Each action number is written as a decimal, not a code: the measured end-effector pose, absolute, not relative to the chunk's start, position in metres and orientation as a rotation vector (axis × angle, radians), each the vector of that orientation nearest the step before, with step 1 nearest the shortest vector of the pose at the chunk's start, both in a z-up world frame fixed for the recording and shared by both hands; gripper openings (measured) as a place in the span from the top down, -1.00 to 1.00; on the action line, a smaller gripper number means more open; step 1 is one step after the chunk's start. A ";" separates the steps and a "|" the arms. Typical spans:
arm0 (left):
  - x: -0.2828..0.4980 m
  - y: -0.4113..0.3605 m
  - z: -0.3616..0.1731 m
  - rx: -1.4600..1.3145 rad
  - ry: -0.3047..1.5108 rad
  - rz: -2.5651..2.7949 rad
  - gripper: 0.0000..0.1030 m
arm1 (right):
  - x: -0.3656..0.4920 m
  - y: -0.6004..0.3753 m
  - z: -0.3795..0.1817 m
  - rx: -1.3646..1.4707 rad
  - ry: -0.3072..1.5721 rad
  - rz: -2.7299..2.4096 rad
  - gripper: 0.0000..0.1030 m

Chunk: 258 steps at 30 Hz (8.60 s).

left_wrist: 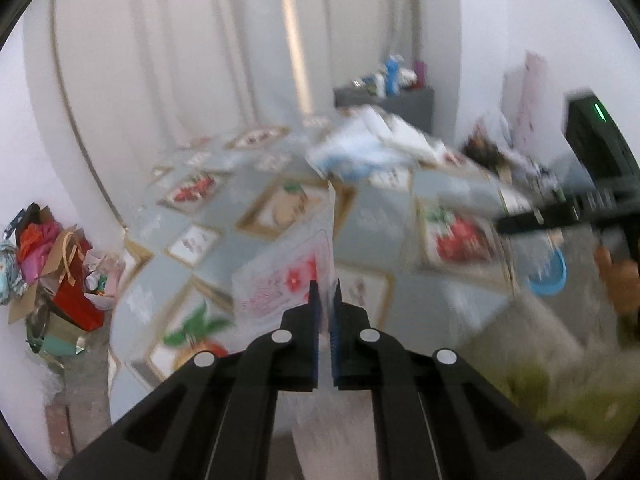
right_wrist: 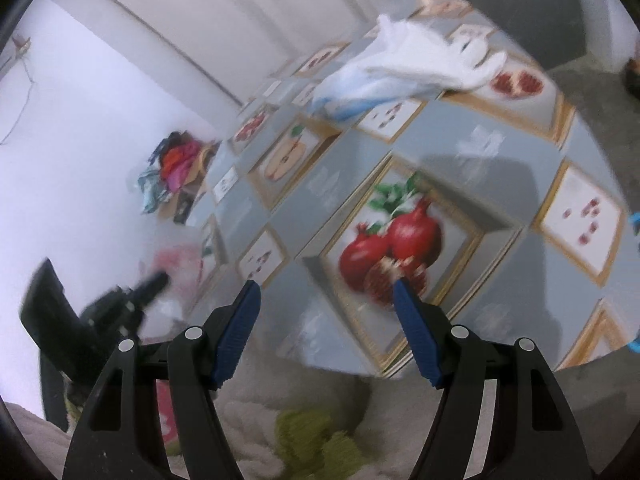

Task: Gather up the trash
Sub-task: 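Grasp the clear plastic bag with the left gripper, then grasp the white tissues with the right gripper while the left gripper holds the clear bag, then lift the white tissues and clear bag toward the blue wastebasket, then open both grippers over the blue wastebasket to drop tissues and bag, then move both grippers back to the table toward the remaining tissues, then grasp the white tissue sheet with the right gripper while the left gripper grasps the tissue box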

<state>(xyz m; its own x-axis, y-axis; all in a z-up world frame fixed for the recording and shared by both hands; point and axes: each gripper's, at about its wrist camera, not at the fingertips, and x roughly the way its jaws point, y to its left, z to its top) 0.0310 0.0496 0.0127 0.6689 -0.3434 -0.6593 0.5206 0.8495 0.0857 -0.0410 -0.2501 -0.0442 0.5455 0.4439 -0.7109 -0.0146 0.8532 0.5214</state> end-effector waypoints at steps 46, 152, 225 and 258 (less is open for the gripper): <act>0.262 -0.114 -0.031 0.209 0.757 -0.549 0.93 | 0.128 -0.317 -0.031 0.387 0.826 0.028 0.71; 0.027 -0.562 -0.101 0.515 1.092 -1.291 -0.34 | -0.193 -0.642 -0.201 1.270 0.630 -0.670 0.02; 0.150 -0.086 0.023 -0.006 0.745 -0.489 -0.89 | -0.014 -0.351 0.016 0.106 0.636 -0.242 -0.84; 0.272 -0.100 -0.041 0.054 0.885 -0.538 0.22 | 0.186 -0.315 -0.057 0.359 0.952 0.088 0.57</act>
<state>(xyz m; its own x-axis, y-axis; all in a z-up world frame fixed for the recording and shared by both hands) 0.2718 -0.1001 -0.0410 0.5098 -0.4250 -0.7480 0.4689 0.8662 -0.1725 0.1855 -0.3147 -0.0574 0.5810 0.2303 -0.7807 0.0833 0.9373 0.3385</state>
